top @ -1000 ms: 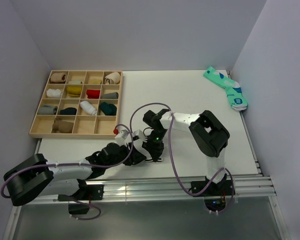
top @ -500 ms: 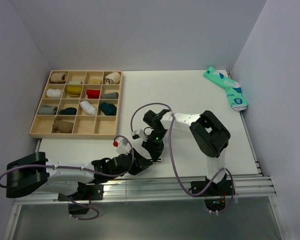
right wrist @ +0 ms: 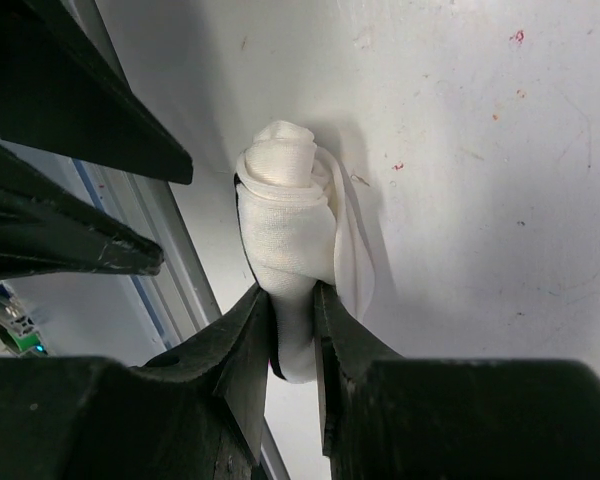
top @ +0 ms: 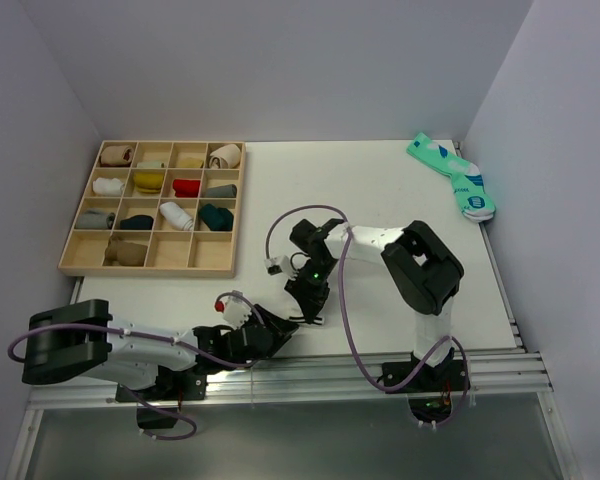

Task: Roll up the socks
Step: Pick up the sock at the center of the board.

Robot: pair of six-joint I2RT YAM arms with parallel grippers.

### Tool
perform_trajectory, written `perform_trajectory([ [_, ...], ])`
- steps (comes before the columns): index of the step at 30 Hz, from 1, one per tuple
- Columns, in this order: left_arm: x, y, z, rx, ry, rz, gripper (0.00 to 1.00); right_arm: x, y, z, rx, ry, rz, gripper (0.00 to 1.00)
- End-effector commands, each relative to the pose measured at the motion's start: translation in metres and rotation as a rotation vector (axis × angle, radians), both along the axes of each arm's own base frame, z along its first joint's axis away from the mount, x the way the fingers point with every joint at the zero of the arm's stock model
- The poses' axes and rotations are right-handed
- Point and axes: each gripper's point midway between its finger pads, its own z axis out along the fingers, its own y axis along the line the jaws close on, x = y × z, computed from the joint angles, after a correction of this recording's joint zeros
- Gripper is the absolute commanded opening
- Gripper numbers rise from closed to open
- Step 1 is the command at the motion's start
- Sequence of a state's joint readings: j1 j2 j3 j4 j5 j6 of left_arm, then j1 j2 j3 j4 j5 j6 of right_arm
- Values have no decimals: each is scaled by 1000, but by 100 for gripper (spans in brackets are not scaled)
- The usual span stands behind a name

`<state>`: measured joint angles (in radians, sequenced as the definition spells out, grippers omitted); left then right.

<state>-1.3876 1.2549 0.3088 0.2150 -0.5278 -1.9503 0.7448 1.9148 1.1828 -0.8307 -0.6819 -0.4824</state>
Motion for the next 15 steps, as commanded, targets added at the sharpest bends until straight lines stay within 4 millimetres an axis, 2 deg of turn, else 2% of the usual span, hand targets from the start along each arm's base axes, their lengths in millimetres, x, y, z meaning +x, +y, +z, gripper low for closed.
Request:
perform_trajectory([
  [1,14,-3,9,-94,38,150,48,28,-20,-37,-107,-155,-8,7],
  [7,19,-15,10,-148,48,178,49,33,-17,-34,-96,-167,-41,7],
  [15,29,-19,7,-164,56,199,49,34,-11,-28,-69,-166,-64,6],
])
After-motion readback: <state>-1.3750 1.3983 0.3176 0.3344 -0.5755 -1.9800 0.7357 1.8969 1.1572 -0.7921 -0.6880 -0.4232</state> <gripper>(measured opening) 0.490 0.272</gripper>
